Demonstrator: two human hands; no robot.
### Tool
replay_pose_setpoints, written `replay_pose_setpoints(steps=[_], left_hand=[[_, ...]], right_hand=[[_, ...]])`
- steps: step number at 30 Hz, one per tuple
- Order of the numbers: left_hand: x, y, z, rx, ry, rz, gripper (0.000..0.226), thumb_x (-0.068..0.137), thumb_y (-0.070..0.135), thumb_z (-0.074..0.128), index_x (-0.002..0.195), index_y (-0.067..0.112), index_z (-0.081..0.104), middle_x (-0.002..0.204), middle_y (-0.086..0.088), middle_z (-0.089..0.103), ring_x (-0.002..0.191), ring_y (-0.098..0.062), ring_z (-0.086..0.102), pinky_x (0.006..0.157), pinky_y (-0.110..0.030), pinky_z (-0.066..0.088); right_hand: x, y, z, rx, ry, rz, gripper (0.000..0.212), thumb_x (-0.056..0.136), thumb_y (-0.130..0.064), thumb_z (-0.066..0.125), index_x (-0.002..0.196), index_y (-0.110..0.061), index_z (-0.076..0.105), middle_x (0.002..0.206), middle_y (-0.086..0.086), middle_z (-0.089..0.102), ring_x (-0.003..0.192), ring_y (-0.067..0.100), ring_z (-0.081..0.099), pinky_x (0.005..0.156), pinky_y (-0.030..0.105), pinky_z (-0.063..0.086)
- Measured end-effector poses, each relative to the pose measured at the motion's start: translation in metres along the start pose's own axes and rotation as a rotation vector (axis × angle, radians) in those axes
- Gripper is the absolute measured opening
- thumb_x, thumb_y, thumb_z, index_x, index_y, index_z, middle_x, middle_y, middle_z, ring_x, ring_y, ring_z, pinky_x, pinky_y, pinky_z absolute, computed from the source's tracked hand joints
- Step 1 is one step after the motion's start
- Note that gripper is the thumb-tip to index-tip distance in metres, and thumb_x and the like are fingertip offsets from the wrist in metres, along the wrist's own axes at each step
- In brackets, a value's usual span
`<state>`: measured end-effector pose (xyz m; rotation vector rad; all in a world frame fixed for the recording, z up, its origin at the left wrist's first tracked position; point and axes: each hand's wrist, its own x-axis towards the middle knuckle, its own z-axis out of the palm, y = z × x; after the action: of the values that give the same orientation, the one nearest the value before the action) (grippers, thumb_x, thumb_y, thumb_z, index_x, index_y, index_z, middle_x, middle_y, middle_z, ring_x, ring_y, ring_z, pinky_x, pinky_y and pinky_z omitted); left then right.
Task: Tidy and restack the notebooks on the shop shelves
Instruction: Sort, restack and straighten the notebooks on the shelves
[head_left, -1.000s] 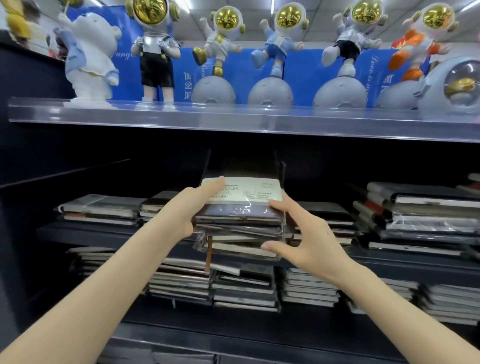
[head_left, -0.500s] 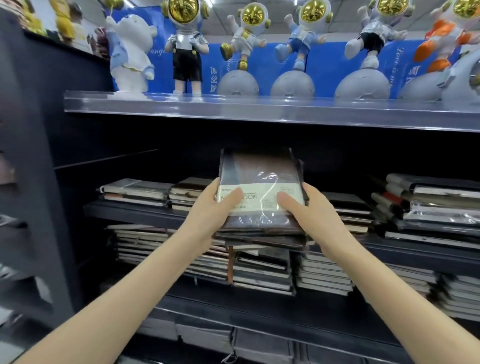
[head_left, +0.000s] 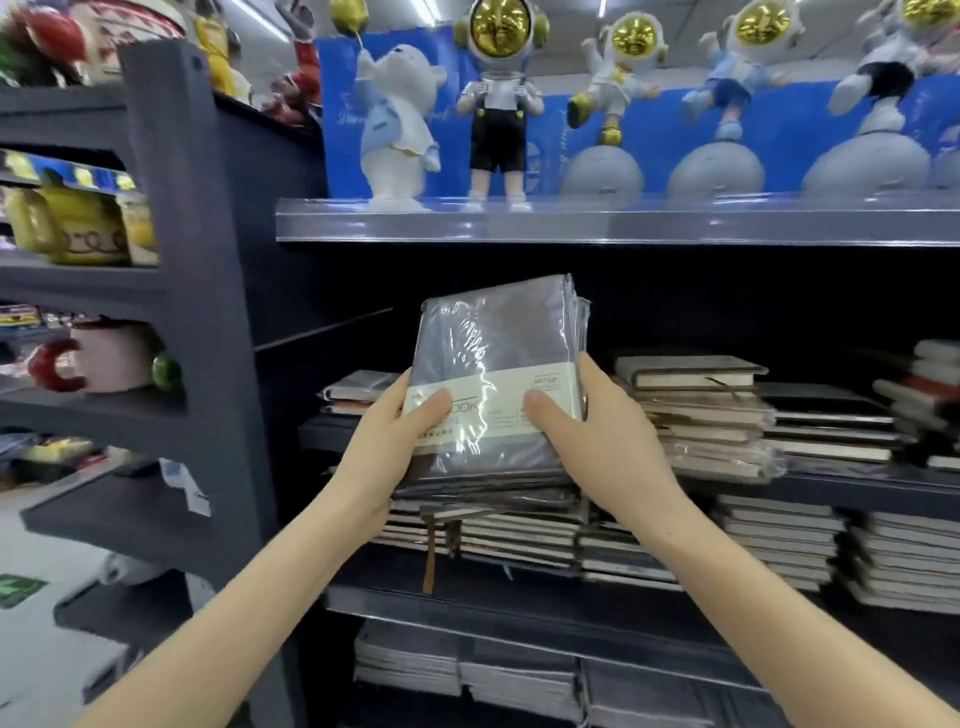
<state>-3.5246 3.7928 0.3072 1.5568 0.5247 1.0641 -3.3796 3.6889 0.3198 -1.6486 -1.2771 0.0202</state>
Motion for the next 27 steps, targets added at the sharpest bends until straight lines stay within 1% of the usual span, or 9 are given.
replay_pose_setpoints(steps=[4, 8, 11, 12, 14, 17, 19, 22, 27], left_hand=[[0.023, 0.005, -0.072, 0.095, 0.049, -0.012, 0.021, 0.092, 0.022, 0.058, 0.113, 0.024, 0.063, 0.101, 0.002, 0.073, 0.088, -0.016, 0.070, 0.077, -0.033, 0.055], [0.064, 0.006, -0.114, 0.188, 0.096, -0.084, 0.040, 0.088, 0.032, 0.064, 0.125, 0.020, 0.057, 0.116, 0.002, 0.066, 0.094, -0.015, 0.063, 0.088, -0.034, 0.050], [0.094, 0.005, -0.125, 0.197, 0.101, -0.163, 0.047, 0.086, 0.030, 0.066, 0.128, 0.015, 0.054, 0.125, 0.000, 0.059, 0.113, -0.022, 0.057, 0.103, -0.042, 0.042], [0.105, 0.005, -0.128, 0.188, 0.099, -0.176, 0.030, 0.085, 0.026, 0.066, 0.113, 0.016, 0.061, 0.116, -0.001, 0.061, 0.111, -0.023, 0.057, 0.104, -0.043, 0.041], [0.126, 0.006, -0.129, 0.138, 0.099, -0.221, 0.007, 0.084, 0.018, 0.065, 0.084, 0.021, 0.059, 0.101, -0.003, 0.064, 0.106, -0.027, 0.058, 0.101, -0.047, 0.043], [0.152, 0.007, -0.128, 0.086, 0.117, -0.276, 0.015, 0.079, 0.017, 0.066, 0.094, 0.016, 0.067, 0.104, -0.010, 0.068, 0.098, -0.032, 0.062, 0.091, -0.047, 0.050], [0.165, 0.004, -0.126, 0.057, 0.119, -0.283, 0.023, 0.076, 0.017, 0.064, 0.098, 0.014, 0.069, 0.100, -0.011, 0.069, 0.093, -0.032, 0.064, 0.087, -0.046, 0.052], [0.179, -0.006, -0.118, 0.035, 0.095, -0.304, 0.042, 0.062, 0.026, 0.066, 0.102, 0.017, 0.069, 0.103, -0.010, 0.070, 0.097, -0.033, 0.064, 0.092, -0.050, 0.049], [0.192, -0.021, -0.086, -0.011, 0.023, -0.311, 0.065, 0.049, 0.034, 0.070, 0.111, 0.014, 0.065, 0.105, -0.013, 0.068, 0.097, -0.036, 0.064, 0.092, -0.053, 0.049]], right_hand=[[0.024, -0.031, 0.068, 0.174, -0.007, 0.061, 0.028, 0.090, -0.034, 0.055, 0.118, -0.034, 0.053, 0.101, -0.018, 0.065, 0.095, 0.005, 0.061, 0.088, 0.038, 0.052], [0.060, -0.043, 0.110, 0.253, 0.036, 0.163, 0.025, 0.091, -0.031, 0.058, 0.114, -0.034, 0.050, 0.090, -0.027, 0.052, 0.087, 0.002, 0.054, 0.088, 0.027, 0.043], [0.089, -0.042, 0.129, 0.265, 0.043, 0.246, 0.055, 0.092, -0.034, 0.056, 0.143, -0.021, 0.039, 0.128, -0.012, 0.052, 0.119, 0.017, 0.047, 0.092, 0.027, 0.033], [0.098, -0.041, 0.133, 0.261, 0.048, 0.276, 0.059, 0.091, -0.035, 0.056, 0.145, -0.020, 0.036, 0.141, -0.005, 0.046, 0.128, 0.020, 0.043, 0.095, 0.030, 0.034], [0.116, -0.037, 0.140, 0.265, 0.059, 0.318, 0.057, 0.090, -0.034, 0.057, 0.142, -0.019, 0.041, 0.139, -0.002, 0.050, 0.126, 0.022, 0.046, 0.100, 0.034, 0.037], [0.141, -0.033, 0.145, 0.261, 0.073, 0.315, 0.048, 0.086, -0.033, 0.057, 0.132, -0.018, 0.052, 0.107, -0.004, 0.063, 0.105, 0.019, 0.057, 0.091, 0.035, 0.046], [0.156, -0.030, 0.145, 0.266, 0.076, 0.314, 0.061, 0.081, -0.037, 0.060, 0.137, -0.017, 0.048, 0.108, -0.001, 0.063, 0.101, 0.018, 0.057, 0.086, 0.033, 0.046], [0.170, -0.020, 0.138, 0.257, 0.077, 0.336, 0.079, 0.069, -0.045, 0.064, 0.139, -0.015, 0.046, 0.125, 0.003, 0.061, 0.112, 0.021, 0.057, 0.098, 0.039, 0.046], [0.178, 0.005, 0.108, 0.225, 0.158, 0.367, 0.070, 0.066, -0.043, 0.068, 0.128, -0.014, 0.056, 0.114, 0.003, 0.067, 0.107, 0.023, 0.061, 0.099, 0.043, 0.047]])
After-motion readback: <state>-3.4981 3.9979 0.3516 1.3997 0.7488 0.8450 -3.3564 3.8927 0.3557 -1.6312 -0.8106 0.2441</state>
